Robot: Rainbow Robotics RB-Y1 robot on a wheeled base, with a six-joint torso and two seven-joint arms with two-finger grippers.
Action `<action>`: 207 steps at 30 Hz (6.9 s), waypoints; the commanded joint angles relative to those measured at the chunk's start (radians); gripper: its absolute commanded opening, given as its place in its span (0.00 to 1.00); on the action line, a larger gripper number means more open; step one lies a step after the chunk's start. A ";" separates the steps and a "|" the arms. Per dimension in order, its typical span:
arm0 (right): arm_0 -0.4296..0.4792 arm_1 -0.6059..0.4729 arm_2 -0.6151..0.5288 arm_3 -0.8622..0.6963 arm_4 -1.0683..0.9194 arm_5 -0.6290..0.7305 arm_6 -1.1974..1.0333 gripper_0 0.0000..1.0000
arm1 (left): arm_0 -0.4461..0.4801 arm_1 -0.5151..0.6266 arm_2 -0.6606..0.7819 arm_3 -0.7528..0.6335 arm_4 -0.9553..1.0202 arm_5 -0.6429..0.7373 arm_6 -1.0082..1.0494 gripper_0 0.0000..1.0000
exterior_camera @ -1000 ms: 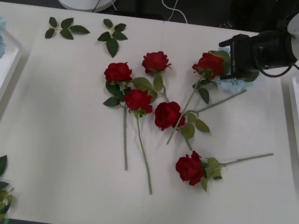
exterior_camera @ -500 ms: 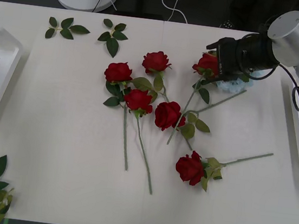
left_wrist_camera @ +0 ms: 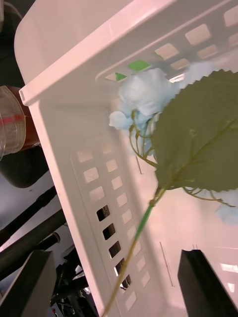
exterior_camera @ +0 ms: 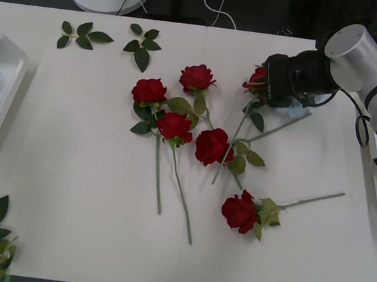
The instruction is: Place the red flowers into the right box and the blue flowers into the left box. If a person shows an open palm, hand one flower to the person first, then continue sorting.
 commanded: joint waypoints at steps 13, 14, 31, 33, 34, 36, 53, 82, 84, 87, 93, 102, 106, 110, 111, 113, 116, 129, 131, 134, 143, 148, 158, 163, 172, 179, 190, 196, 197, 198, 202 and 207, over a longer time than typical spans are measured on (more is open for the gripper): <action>-0.058 -0.184 -0.021 -0.039 -0.104 0.280 0.247 0.00 | -0.012 0.053 0.009 -0.228 0.252 0.173 0.207 1.00; -0.057 -0.201 -0.021 -0.050 -0.102 0.303 0.275 0.00 | -0.012 0.050 0.009 -0.257 0.257 0.195 0.241 1.00; 0.054 -0.548 0.077 -0.568 -0.298 0.486 0.887 0.00 | -0.019 -0.233 -0.052 -0.495 0.172 0.315 0.796 1.00; 0.084 -0.566 0.065 -0.642 -0.327 0.447 0.957 0.00 | -0.030 -0.269 -0.089 -0.495 0.131 0.296 0.828 1.00; 0.118 -0.571 0.048 -0.705 -0.347 0.401 1.014 0.00 | -0.033 -0.299 -0.118 -0.495 0.102 0.284 0.859 1.00; 0.158 -0.582 0.022 -0.781 -0.364 0.343 1.072 0.00 | -0.041 -0.334 -0.149 -0.495 0.077 0.272 0.894 1.00; 0.394 -0.534 -0.047 -1.251 -0.536 0.006 1.664 0.00 | 0.067 -0.296 -0.175 -0.613 0.189 0.072 0.920 1.00; 0.446 -0.134 0.183 -1.461 -0.378 -0.356 1.783 0.00 | 0.752 -0.378 0.112 -1.123 0.924 -0.402 0.127 1.00; 0.436 -0.125 0.197 -1.453 -0.373 -0.358 1.775 0.00 | 0.752 -0.400 0.083 -1.127 0.932 -0.434 0.075 1.00; 0.426 -0.114 0.220 -1.447 -0.375 -0.376 1.750 0.00 | 0.749 -0.421 -0.008 -1.127 0.942 -0.557 -0.009 1.00; 0.417 -0.102 0.230 -1.448 -0.295 -0.381 1.660 0.00 | 0.742 -0.437 -0.078 -1.127 1.022 -0.652 -0.132 1.00; 0.410 -0.100 0.240 -1.448 -0.226 -0.379 1.579 0.00 | 0.754 -0.533 -0.091 -1.112 1.086 -0.712 -0.189 1.00; 0.410 -0.102 0.249 -1.448 -0.226 -0.381 1.579 0.00 | 0.748 -0.566 -0.091 -1.089 1.086 -0.738 -0.189 1.00; 0.410 -0.102 0.249 -1.448 -0.225 -0.381 1.579 0.00 | 0.720 -0.581 -0.104 -1.047 1.086 -0.744 -0.193 1.00; 0.410 -0.100 0.249 -1.448 -0.226 -0.381 1.579 0.00 | 0.709 -0.582 -0.118 -1.031 1.083 -0.762 -0.196 1.00; 0.410 -0.100 0.249 -1.448 -0.225 -0.381 1.579 0.00 | 0.688 -0.582 -0.147 -1.011 1.073 -0.791 -0.199 1.00; 0.410 -0.103 0.249 -1.448 -0.225 -0.381 1.579 0.00 | 0.660 -0.587 -0.178 -0.986 1.073 -0.825 -0.201 1.00; 0.362 -0.229 0.086 -1.427 -0.120 -0.346 1.572 0.00 | 0.656 -0.562 -0.181 -0.986 1.071 -0.825 -0.207 1.00; 0.351 -0.229 0.028 -1.401 -0.084 -0.289 1.574 0.00 | 0.656 -0.562 -0.181 -0.986 1.071 -0.825 -0.207 1.00; 0.327 -0.230 -0.046 -1.360 -0.024 -0.212 1.582 0.00 | 0.656 -0.562 -0.181 -0.986 1.071 -0.825 -0.207 1.00; 0.238 -0.217 -0.150 -1.205 0.079 -0.243 1.602 0.00 | 0.656 -0.562 -0.181 -0.986 1.071 -0.825 -0.207 1.00; 0.186 -0.181 -0.196 -1.105 0.154 -0.281 1.622 0.00 | 0.656 -0.562 -0.181 -0.986 1.071 -0.825 -0.207 1.00; 0.086 -0.105 -0.234 -0.921 0.308 -0.436 1.634 0.00 | 0.656 -0.562 -0.181 -0.986 1.071 -0.825 -0.207 1.00; 0.077 -0.079 -0.234 -0.889 0.341 -0.519 1.635 0.00 | 0.656 -0.562 -0.181 -0.986 1.071 -0.825 -0.207 1.00; 0.078 -0.077 -0.233 -0.889 0.344 -0.527 1.649 0.00 | 0.656 -0.562 -0.181 -0.986 1.071 -0.825 -0.207 1.00; 0.078 -0.077 -0.231 -0.889 0.337 -0.528 1.660 0.00 | 0.656 -0.562 -0.181 -0.986 1.071 -0.825 -0.207 1.00; 0.078 -0.098 -0.231 -0.889 0.180 -0.490 1.674 1.00 | 0.656 -0.562 -0.181 -0.986 1.071 -0.825 -0.207 1.00; 0.078 -0.148 -0.225 -0.895 0.036 -0.405 1.709 1.00 | 0.656 -0.562 -0.181 -0.986 1.071 -0.825 -0.207 1.00; 0.078 -0.157 -0.222 -0.896 0.025 -0.393 1.712 1.00 | 0.656 -0.562 -0.181 -0.986 1.071 -0.825 -0.207 1.00; 0.078 -0.178 -0.208 -0.899 0.001 -0.370 1.720 1.00 | 0.656 -0.562 -0.181 -0.986 1.071 -0.825 -0.207 1.00; 0.080 -0.283 -0.116 -0.924 -0.125 -0.286 1.733 1.00 | 0.656 -0.562 -0.181 -0.986 1.071 -0.825 -0.207 1.00; 0.095 -0.399 -0.015 -0.987 -0.177 -0.174 1.752 1.00 | 0.656 -0.562 -0.181 -0.986 1.071 -0.825 -0.207 1.00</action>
